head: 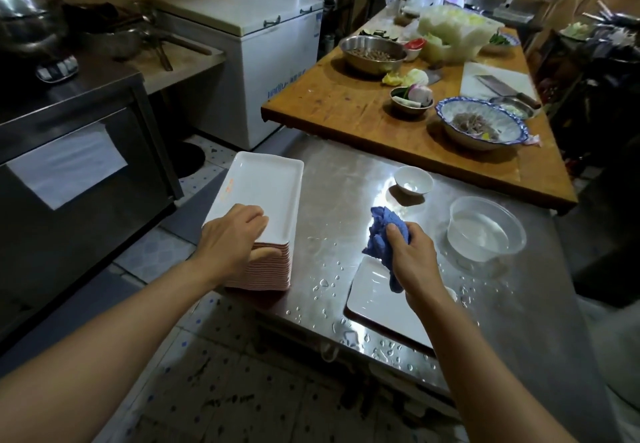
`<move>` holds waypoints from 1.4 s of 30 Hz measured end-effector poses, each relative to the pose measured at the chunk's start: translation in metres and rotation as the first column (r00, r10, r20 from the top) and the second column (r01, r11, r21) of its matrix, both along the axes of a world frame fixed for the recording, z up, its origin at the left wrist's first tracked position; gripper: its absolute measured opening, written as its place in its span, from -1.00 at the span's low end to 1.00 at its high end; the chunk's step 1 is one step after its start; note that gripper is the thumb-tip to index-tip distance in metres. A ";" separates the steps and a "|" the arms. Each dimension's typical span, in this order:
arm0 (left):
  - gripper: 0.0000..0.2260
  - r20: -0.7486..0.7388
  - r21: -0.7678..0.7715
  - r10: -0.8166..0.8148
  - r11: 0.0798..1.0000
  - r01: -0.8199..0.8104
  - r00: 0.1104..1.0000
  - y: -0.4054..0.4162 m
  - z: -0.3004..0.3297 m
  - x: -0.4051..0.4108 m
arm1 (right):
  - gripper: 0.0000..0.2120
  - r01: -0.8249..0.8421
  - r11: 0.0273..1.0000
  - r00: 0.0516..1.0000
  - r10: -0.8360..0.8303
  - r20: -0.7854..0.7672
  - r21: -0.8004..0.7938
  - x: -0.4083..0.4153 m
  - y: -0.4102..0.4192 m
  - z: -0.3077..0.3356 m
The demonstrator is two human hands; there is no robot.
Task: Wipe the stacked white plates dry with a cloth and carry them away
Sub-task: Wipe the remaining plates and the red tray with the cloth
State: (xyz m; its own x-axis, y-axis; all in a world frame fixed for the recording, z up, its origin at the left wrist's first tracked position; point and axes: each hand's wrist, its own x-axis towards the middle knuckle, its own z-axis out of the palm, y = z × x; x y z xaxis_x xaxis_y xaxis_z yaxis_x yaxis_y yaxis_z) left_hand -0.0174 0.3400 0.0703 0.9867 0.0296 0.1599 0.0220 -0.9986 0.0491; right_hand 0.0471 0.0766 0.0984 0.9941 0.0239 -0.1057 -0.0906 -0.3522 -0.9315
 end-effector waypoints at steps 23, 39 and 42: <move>-0.82 -0.429 -0.428 0.044 0.870 -0.246 0.902 -0.162 -0.120 0.067 | -0.66 0.031 0.867 0.963 -0.160 -0.219 -0.498 0.017 -0.113 -0.121; -0.84 -0.462 -0.413 0.085 0.860 -0.300 0.883 -0.166 -0.138 0.077 | -0.73 -0.012 0.510 0.999 0.041 0.010 -0.860 0.037 -0.125 -0.158; -0.85 -0.449 -0.439 0.070 0.851 -0.288 0.891 -0.164 -0.142 0.076 | -0.75 -0.025 0.635 0.999 0.041 0.001 -0.772 0.042 -0.112 -0.164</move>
